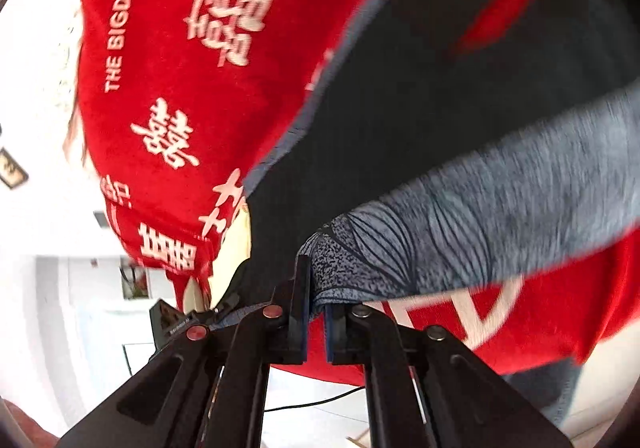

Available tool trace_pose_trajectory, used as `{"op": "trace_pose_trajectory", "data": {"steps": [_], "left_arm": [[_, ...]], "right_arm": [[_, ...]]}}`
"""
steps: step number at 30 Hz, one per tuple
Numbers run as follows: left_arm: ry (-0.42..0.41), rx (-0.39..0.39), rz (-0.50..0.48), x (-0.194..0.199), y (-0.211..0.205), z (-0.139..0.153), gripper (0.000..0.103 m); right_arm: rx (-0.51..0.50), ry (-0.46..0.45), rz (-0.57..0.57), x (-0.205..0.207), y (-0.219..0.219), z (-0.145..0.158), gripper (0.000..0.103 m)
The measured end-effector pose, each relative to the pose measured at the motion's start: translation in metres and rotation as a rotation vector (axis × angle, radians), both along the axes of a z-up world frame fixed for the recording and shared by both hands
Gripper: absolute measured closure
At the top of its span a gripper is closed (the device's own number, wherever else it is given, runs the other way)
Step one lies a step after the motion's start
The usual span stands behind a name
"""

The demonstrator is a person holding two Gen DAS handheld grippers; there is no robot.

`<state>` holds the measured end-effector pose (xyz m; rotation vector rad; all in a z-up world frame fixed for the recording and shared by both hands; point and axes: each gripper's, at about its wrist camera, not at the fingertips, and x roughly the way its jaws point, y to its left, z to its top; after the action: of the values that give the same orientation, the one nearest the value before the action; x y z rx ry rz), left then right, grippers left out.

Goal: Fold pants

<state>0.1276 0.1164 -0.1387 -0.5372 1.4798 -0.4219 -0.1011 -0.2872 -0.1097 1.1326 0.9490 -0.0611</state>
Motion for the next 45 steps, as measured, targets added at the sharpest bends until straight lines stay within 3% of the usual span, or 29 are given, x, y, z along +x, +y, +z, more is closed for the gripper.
{"op": "trace_pose_trajectory", "data": {"steps": [5, 9, 16, 19, 21, 23, 24, 25, 27, 30, 33, 35, 38, 40, 45], "left_arm": [[-0.052, 0.011, 0.043, 0.049, -0.026, 0.018, 0.076], [-0.079, 0.051, 0.067, 0.103, -0.053, 0.009, 0.076], [-0.085, 0.204, 0.092, 0.173, -0.094, -0.050, 0.073], [-0.070, 0.254, 0.112, 0.186, -0.103, -0.070, 0.070], [-0.061, 0.262, 0.117, 0.188, -0.103, -0.068, 0.069], [-0.053, 0.248, 0.110, 0.190, -0.101, -0.057, 0.055], [-0.072, 0.258, 0.120, 0.188, -0.096, -0.047, 0.036], [-0.111, 0.321, 0.139, 0.187, -0.090, -0.031, 0.021], [-0.169, 0.360, 0.141, 0.180, -0.085, -0.009, 0.020], [-0.197, 0.432, 0.070, 0.172, -0.094, 0.001, 0.020], [-0.183, 0.501, -0.038, 0.162, -0.124, -0.021, 0.020], [-0.171, 0.543, -0.108, 0.154, -0.146, -0.048, 0.020], [-0.237, 0.734, -0.173, 0.144, -0.171, -0.076, 0.007], [-0.256, 0.767, -0.188, 0.141, -0.176, -0.078, 0.006], [-0.221, 0.743, -0.207, 0.122, -0.174, -0.049, 0.006]], "right_arm": [[-0.024, 0.006, 0.108, 0.075, -0.034, 0.019, 0.098], [-0.010, 0.042, 0.152, 0.129, -0.066, 0.007, 0.097], [-0.026, 0.201, 0.230, 0.225, -0.111, -0.066, 0.093], [-0.030, 0.259, 0.255, 0.246, -0.121, -0.100, 0.093], [-0.004, 0.252, 0.251, 0.251, -0.123, -0.104, 0.093], [0.031, 0.248, 0.264, 0.251, -0.126, -0.102, 0.086], [0.031, 0.240, 0.271, 0.250, -0.128, -0.097, 0.075], [0.021, 0.231, 0.275, 0.250, -0.130, -0.090, 0.060], [-0.007, 0.213, 0.266, 0.251, -0.136, -0.072, 0.040], [-0.074, 0.166, 0.284, 0.248, -0.129, -0.038, 0.040], [-0.155, 0.147, 0.395, 0.245, -0.103, -0.025, 0.046], [-0.193, 0.189, 0.469, 0.246, -0.085, -0.036, 0.049], [-0.317, 0.286, 0.536, 0.250, -0.075, -0.066, 0.052], [-0.414, 0.309, 0.534, 0.250, -0.081, -0.075, 0.073], [-0.312, 0.217, 0.381, 0.230, -0.115, -0.046, 0.069]]}}
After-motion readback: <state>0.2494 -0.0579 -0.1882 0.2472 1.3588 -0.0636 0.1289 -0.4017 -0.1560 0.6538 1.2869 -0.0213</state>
